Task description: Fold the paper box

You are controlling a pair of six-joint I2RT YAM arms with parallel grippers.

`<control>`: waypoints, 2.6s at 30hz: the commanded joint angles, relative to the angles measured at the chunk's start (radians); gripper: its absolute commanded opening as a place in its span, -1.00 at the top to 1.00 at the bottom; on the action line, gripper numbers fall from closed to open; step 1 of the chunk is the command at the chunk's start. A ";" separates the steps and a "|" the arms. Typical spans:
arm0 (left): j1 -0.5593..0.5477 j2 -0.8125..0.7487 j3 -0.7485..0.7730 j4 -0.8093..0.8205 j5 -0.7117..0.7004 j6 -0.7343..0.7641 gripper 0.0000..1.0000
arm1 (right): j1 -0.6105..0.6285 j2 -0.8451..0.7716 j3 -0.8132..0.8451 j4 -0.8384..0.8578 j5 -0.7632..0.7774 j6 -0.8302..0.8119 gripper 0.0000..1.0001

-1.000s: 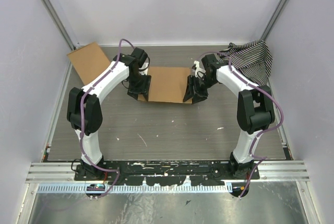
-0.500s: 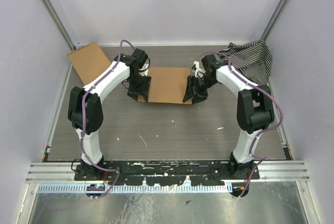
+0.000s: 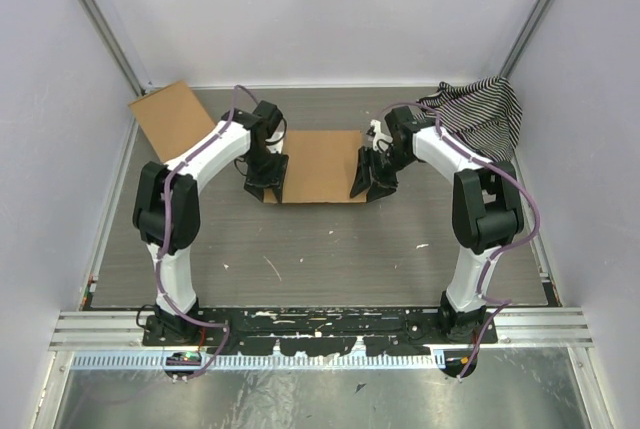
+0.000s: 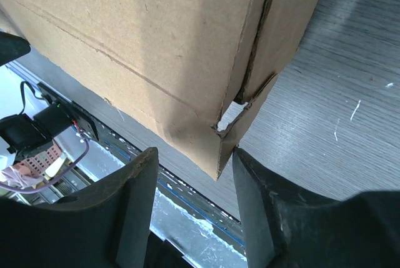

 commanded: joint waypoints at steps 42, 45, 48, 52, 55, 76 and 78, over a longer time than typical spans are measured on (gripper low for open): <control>0.061 0.002 0.056 -0.050 0.150 0.007 -0.04 | 0.005 -0.102 -0.013 -0.054 -0.126 0.017 -0.02; 0.066 0.005 0.073 -0.066 0.152 0.015 -0.04 | 0.004 -0.108 -0.018 -0.053 -0.121 0.017 -0.01; 0.071 0.008 0.089 -0.084 0.147 0.023 -0.03 | 0.005 -0.117 -0.024 -0.056 -0.120 0.016 0.00; 0.077 0.010 0.102 -0.096 0.146 0.025 -0.03 | 0.005 -0.121 -0.037 -0.066 -0.122 0.008 0.00; 0.080 0.012 0.108 -0.100 0.147 0.028 -0.03 | 0.006 -0.120 -0.045 -0.066 -0.125 0.003 0.01; 0.084 0.051 0.060 -0.027 0.159 0.021 0.00 | 0.006 -0.073 -0.094 0.025 0.037 0.020 0.03; 0.084 0.055 0.052 -0.013 0.161 0.016 0.00 | 0.006 -0.069 -0.098 0.032 0.053 0.019 0.04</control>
